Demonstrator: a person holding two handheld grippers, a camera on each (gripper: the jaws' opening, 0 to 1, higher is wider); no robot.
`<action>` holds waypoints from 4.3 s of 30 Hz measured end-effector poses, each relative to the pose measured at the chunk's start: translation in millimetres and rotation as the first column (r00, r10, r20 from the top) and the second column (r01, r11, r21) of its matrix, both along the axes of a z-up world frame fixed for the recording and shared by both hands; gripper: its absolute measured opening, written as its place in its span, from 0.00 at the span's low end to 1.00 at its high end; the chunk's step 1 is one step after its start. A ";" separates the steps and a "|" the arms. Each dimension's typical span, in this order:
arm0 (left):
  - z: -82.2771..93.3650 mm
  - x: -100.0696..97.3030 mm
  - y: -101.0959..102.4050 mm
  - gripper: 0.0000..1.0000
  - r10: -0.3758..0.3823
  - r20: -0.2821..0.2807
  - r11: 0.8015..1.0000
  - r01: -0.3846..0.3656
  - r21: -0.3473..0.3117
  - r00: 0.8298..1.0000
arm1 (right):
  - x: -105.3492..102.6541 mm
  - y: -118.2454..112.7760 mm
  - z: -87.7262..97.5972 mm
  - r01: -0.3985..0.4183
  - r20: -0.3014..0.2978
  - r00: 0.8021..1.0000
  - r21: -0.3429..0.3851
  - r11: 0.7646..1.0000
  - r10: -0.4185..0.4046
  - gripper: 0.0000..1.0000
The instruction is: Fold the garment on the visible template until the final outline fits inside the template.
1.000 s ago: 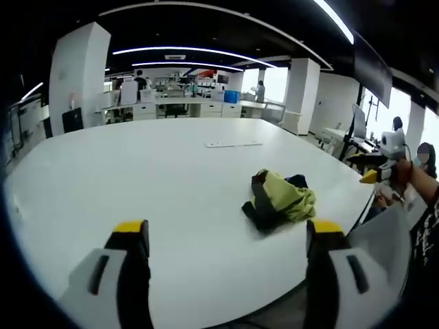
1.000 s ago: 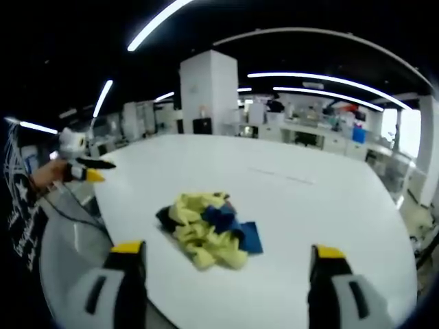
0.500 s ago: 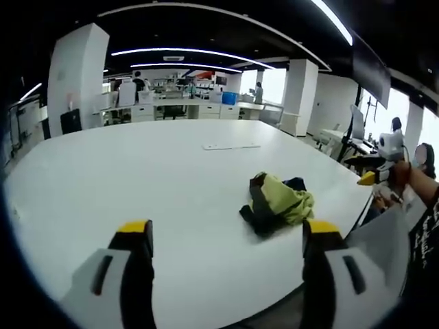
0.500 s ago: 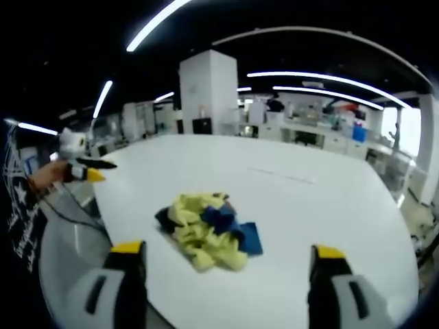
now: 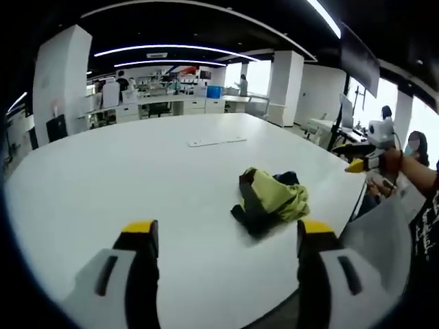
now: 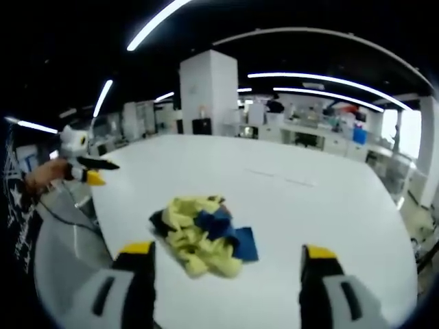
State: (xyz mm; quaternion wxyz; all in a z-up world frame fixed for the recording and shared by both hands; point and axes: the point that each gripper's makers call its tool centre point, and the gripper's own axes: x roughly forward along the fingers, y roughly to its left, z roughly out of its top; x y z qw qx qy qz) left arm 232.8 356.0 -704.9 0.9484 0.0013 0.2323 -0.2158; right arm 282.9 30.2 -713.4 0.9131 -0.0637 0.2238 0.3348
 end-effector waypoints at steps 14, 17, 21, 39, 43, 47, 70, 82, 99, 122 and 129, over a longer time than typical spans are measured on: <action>-10.0 25.4 -44.2 0.67 -0.154 -0.020 0.988 0.154 0.001 0.988 | 21.4 24.0 -11.8 -0.052 -0.045 0.998 0.031 0.998 0.053 0.66; -10.9 33.5 -50.9 0.61 -0.167 -0.015 0.986 0.167 -0.013 0.986 | 27.1 31.1 -14.8 -0.066 -0.060 0.996 0.034 0.997 0.068 0.61; -18.2 44.9 -55.7 0.50 -0.186 -0.029 0.982 0.185 -0.019 0.982 | 34.6 43.0 -19.7 -0.083 -0.076 0.993 0.037 0.996 0.085 0.56; -67.8 74.1 -79.6 0.32 -0.212 -0.139 0.976 0.204 -0.071 0.967 | 57.1 90.4 -51.1 -0.107 -0.187 0.975 0.087 0.990 0.121 0.37; -78.6 77.3 -84.6 0.30 -0.213 -0.170 0.975 0.198 -0.098 0.962 | 59.5 97.8 -59.6 -0.117 -0.210 0.969 0.091 0.989 0.134 0.35; -92.7 78.6 -86.2 0.25 -0.217 -0.211 0.974 0.196 -0.115 0.953 | 57.3 104.0 -66.7 -0.123 -0.239 0.960 0.103 0.987 0.144 0.29; -104.6 73.3 -88.9 0.00 -0.207 -0.255 0.976 0.183 -0.117 0.945 | 51.9 111.0 -69.9 -0.178 -0.222 0.955 0.102 0.979 0.197 0.00; -54.6 86.8 -71.5 0.00 -0.167 -0.137 0.984 0.156 -0.092 0.976 | 59.7 105.2 -43.6 -0.214 -0.125 0.969 0.016 0.977 0.215 0.00; -3.4 123.9 -40.7 0.00 -0.059 -0.018 0.972 0.053 -0.227 0.998 | 94.1 77.6 -2.5 -0.154 -0.077 0.985 -0.006 0.988 0.153 0.00; 11.7 206.3 -10.6 0.00 0.093 0.096 0.944 -0.057 -0.325 0.991 | 180.3 23.4 15.6 0.042 -0.017 0.999 -0.055 0.998 -0.043 0.00; 6.5 244.0 1.7 0.00 0.155 0.122 0.914 -0.095 -0.393 0.980 | 233.5 12.1 14.4 0.137 0.017 0.990 0.013 0.990 -0.137 0.00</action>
